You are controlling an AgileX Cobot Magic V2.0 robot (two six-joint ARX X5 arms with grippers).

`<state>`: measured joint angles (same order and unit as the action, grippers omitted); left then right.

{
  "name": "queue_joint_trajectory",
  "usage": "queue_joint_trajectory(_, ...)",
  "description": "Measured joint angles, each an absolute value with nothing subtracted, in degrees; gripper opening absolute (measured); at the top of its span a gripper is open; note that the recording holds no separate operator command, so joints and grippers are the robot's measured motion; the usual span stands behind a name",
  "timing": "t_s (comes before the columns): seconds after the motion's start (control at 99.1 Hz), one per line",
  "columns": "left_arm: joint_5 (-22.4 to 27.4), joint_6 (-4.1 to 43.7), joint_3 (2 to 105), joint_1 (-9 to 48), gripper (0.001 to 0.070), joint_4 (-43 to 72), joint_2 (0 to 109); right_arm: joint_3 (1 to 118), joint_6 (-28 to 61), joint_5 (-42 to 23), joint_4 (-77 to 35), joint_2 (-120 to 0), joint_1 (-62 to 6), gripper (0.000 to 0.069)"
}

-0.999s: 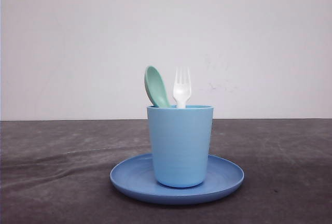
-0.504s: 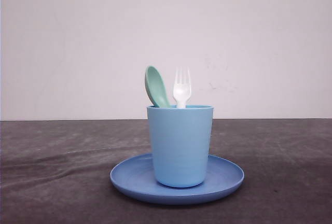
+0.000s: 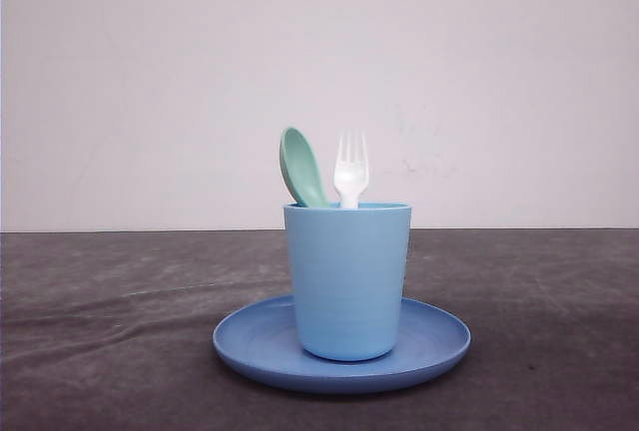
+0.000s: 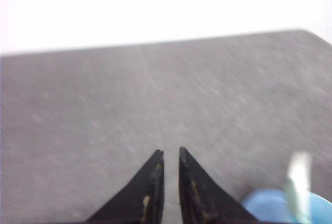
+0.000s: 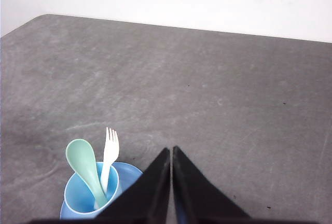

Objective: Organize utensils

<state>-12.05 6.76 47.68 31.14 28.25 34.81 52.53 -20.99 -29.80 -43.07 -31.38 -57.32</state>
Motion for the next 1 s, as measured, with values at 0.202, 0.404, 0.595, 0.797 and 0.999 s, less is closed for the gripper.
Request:
queue_joint_trajectory(0.202, -5.3, 3.36, 36.14, 18.17, 0.0027, 20.69, 28.49, 52.53, -20.99, -29.8, -43.07, -31.38, -57.32, 0.0007)
queue_joint_trajectory(0.404, -3.33, 2.55, 22.22, 8.21, 0.0027, 16.69, 18.65, 52.53, -20.99, -29.8, -43.07, -31.38, -57.32, 0.0006)
queue_joint_trajectory(0.595, -3.07, 2.52, 12.27, 4.19, 0.0027, 16.36, 9.52, 52.53, -20.99, -29.8, -43.07, -31.38, -57.32, 0.0006)
queue_joint_trajectory(0.797, -3.07, 2.52, 4.82, 3.36, 0.0027, 16.47, 2.57, 52.53, -20.99, -29.8, -43.07, -31.38, -57.32, 0.0006)
queue_joint_trajectory(0.999, -2.85, 2.09, 3.29, 2.98, 0.0027, 14.57, 0.21, 52.53, -20.99, -29.82, -43.05, -31.38, -57.32, 0.0006)
